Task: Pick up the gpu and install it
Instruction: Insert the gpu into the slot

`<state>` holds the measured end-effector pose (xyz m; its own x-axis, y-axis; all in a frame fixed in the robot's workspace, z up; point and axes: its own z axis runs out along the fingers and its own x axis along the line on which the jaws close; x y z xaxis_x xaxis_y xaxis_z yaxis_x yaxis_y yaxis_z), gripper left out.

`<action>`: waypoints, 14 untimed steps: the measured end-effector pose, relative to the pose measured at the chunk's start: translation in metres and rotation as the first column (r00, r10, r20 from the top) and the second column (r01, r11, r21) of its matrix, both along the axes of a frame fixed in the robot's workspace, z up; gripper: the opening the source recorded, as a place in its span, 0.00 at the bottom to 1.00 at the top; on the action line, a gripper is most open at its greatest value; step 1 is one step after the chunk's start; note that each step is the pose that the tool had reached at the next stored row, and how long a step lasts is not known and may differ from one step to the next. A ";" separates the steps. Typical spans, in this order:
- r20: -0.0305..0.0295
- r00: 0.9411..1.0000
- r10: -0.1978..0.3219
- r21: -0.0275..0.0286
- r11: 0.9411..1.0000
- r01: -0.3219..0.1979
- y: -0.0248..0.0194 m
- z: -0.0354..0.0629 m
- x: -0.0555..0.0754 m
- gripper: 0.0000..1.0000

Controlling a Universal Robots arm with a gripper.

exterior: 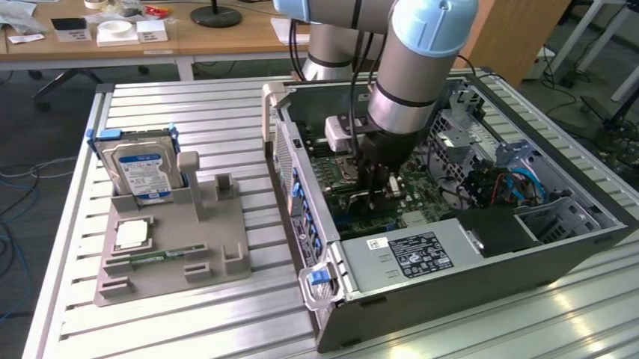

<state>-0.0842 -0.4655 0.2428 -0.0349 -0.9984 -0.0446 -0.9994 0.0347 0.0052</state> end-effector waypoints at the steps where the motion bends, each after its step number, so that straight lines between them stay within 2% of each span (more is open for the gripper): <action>1: 0.000 1.000 0.000 0.000 1.000 0.000 0.0000 0.0016 0.000 0.52; 14: 0.000 1.000 0.000 0.000 1.000 0.000 0.0000 0.0288 0.000 0.52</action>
<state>-0.0842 -0.4655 0.2717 -0.0348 -0.9984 -0.0447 -0.9994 0.0346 0.0052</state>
